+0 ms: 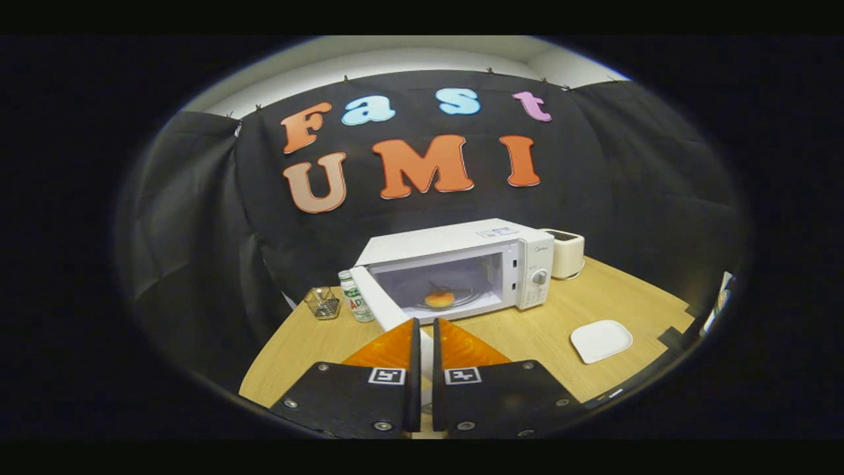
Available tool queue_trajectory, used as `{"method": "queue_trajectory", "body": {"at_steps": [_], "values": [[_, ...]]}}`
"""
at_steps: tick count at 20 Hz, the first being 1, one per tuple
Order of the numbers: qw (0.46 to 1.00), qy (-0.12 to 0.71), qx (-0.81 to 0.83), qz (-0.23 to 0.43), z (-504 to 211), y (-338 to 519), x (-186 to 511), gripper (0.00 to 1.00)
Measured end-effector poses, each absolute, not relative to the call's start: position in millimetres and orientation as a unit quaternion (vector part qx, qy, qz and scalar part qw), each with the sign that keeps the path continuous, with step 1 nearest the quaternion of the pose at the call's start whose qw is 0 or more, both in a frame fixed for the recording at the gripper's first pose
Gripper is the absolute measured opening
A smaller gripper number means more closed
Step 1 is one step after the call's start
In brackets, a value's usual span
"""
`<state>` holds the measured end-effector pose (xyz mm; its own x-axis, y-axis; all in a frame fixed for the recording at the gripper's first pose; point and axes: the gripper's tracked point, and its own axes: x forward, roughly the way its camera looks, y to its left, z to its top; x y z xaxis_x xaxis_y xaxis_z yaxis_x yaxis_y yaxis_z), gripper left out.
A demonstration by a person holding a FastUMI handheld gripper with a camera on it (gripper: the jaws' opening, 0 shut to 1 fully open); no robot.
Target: Open the microwave, put the food inside, and close the microwave door.
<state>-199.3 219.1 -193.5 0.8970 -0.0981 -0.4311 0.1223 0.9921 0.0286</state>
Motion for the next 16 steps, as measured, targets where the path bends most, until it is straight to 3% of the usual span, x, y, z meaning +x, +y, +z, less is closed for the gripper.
{"method": "queue_trajectory", "body": {"at_steps": [3, 7, 16], "values": [[0.979, 0.198, -0.02, -0.047, -197, 241, -214, 0.01], [0.972, 0.229, -0.043, -0.039, -241, 260, -232, 0.01], [0.949, 0.28, -0.095, -0.113, -321, 239, -235, 0.01]]}}
